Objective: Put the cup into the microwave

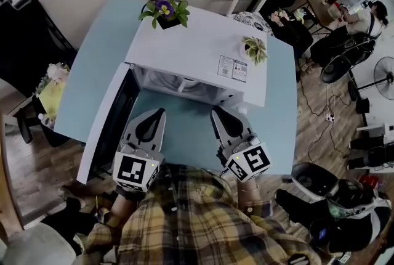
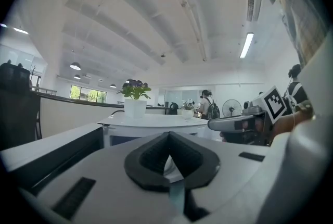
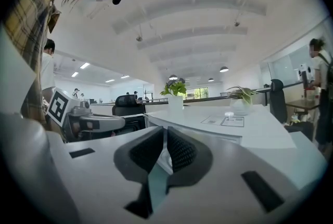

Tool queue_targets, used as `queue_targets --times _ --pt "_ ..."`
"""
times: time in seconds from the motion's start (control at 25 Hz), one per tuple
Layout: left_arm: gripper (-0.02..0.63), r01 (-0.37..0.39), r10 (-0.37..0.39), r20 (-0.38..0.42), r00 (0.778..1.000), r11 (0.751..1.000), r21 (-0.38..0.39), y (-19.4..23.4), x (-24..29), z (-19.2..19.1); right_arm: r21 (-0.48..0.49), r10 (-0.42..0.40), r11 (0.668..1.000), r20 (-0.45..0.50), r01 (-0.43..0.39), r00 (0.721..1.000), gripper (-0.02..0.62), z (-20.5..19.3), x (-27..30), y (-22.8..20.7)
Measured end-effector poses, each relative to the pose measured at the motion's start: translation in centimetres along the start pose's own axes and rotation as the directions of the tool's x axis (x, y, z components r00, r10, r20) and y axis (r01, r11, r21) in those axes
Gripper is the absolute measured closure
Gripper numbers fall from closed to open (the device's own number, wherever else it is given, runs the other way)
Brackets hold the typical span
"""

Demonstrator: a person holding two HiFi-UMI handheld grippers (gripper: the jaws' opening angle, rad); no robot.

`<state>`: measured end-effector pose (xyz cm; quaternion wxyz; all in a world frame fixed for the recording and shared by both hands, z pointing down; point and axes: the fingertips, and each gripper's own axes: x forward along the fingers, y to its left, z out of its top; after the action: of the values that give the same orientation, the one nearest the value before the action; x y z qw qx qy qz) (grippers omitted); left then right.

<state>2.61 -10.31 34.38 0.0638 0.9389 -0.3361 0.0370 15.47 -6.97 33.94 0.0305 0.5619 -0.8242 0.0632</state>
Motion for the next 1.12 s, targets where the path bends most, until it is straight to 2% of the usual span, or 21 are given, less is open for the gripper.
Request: queue_targets --times 0.2,0.64,1.12 --pt "0.614 0.011 -0.011 -0.008 1.000 1.000 0.000 0.6 0.3 0.0 0.016 -0.014 1.000 -0.028 0.015 1.000 0.592 -0.5 0.5 -0.2" --pt "0.614 -0.006 0.006 -0.039 0.999 1.000 -0.010 2.3 0.2 -0.9 0.045 -0.090 0.995 -0.077 0.094 0.993 0.594 -2.0 1.3 -2.0" --pt "0.614 0.004 -0.005 -0.054 0.999 1.000 -0.014 2.7 0.1 -1.4 0.048 -0.080 0.995 -0.073 0.083 0.994 0.594 -1.9 2.1 -1.3"
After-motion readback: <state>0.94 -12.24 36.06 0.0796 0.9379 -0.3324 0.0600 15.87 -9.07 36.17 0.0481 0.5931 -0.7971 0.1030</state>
